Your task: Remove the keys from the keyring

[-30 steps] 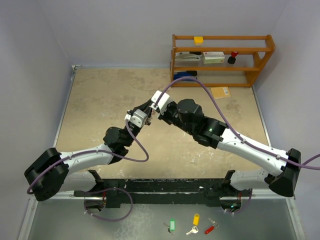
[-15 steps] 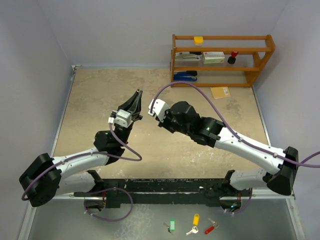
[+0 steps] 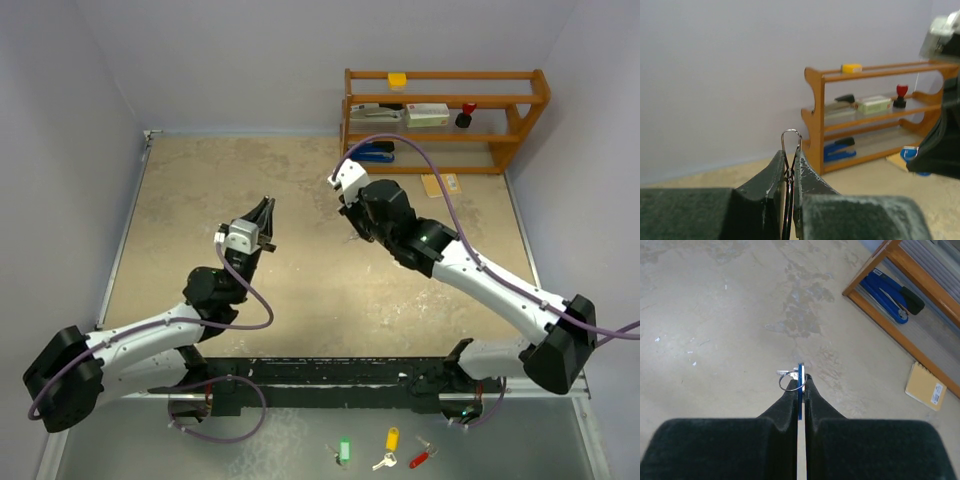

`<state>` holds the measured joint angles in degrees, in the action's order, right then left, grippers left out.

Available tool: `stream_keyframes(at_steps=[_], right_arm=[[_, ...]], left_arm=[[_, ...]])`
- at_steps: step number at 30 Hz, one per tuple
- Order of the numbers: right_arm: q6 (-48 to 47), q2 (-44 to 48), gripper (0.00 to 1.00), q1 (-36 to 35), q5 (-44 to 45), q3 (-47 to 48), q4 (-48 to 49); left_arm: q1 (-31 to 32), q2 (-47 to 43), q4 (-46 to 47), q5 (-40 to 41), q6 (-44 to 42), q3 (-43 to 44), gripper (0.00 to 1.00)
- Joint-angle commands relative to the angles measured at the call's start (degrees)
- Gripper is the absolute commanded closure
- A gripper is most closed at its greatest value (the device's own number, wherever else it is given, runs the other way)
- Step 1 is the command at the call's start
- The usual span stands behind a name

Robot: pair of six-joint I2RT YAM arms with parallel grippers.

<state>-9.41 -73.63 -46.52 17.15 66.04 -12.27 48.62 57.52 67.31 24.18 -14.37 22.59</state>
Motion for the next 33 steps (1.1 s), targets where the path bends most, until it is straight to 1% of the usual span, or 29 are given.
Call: stream_keyframes(at_steps=[1,4,7,9,12,14,19,22,26,30,33], right_arm=[[3.20,-3.04,1.00,1.22,-1.92,-0.62,5.89],[3.81,-8.00,1.00,2.25,-3.66,0.29,7.95],[4.45,-12.61,1.00,3.34,-6.54,1.57,9.81],[4.94,-15.81,1.00,3.89,-8.49,2.68,10.82],[5.15,-21.07,1.00,4.44,-9.56,5.28,11.59],[5.49,-24.23,1.00,5.34,-10.05,7.09,12.02],[7.46,-29.39,1.00,8.46,-14.57,9.82,14.10],[8.38,-31.97,1.00,9.88,-15.90,11.38,14.82],[9.41,-36.15,1.00,11.46,-18.42,14.55,14.99],[9.85,-39.94,1.00,12.07,-19.05,17.01,14.57],[9.93,-41.78,1.00,12.40,-18.65,17.54,14.35]], left_arm=[[-0.15,-1.66,-10.51,6.26,7.57,-1.37,1.00],[-0.11,-0.07,-14.28,8.06,12.27,-1.64,1.00],[-0.14,4.57,-18.36,11.24,15.99,0.20,1.00],[-0.19,8.51,-19.39,12.14,17.63,1.78,1.00],[-1.03,15.36,-18.61,12.80,20.05,2.90,1.00],[-2.97,19.09,-17.76,12.38,22.92,3.26,1.00],[-7.56,24.48,-12.58,9.10,28.00,1.35,1.00],[-8.99,27.88,-11.33,9.99,28.85,2.05,1.00],[-11.07,34.44,-11.13,10.99,29.49,5.30,1.00],[-13.14,40.53,-10.53,12.00,30.29,8.80,1.00],[-15.72,43.65,-12.95,12.31,32.93,11.94,1.00]])
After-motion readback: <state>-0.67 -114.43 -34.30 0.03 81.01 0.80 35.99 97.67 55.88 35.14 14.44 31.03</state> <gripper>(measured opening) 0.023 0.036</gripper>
